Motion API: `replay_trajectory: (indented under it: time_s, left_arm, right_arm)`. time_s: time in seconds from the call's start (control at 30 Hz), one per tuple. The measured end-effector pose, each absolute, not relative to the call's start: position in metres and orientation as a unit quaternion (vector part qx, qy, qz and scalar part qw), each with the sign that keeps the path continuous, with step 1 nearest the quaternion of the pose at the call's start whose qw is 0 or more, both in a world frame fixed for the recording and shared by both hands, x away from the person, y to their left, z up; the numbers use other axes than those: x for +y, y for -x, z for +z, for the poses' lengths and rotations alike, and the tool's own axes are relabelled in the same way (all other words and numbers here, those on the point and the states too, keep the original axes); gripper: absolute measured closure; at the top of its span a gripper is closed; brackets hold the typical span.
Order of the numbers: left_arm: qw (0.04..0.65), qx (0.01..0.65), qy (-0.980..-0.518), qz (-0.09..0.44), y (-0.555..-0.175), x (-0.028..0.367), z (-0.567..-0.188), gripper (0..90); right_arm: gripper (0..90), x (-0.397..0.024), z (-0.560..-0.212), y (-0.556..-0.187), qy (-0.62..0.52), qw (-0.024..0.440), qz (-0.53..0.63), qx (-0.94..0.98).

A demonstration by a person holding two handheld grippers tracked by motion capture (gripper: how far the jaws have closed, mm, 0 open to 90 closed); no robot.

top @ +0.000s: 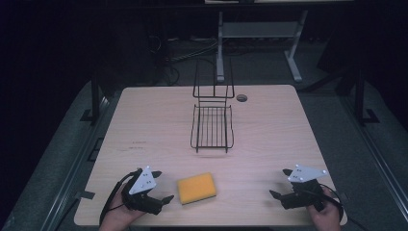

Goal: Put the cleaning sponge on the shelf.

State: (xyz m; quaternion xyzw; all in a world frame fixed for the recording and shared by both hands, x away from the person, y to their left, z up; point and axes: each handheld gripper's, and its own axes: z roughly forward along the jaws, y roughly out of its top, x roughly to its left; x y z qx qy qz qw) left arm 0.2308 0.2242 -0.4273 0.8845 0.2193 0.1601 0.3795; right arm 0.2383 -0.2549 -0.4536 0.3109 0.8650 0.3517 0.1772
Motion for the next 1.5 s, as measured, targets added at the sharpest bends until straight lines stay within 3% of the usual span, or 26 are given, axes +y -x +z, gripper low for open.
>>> replay_trajectory:
  time_s: [1.5]
  left_arm:
    - [0.322, 0.150, -0.927, 0.117, -0.245, 0.170, -0.418, 14.2]
  right_arm:
    - [13.8, -0.250, -0.452, -0.235, -0.304, 0.172, 0.359, 0.865]
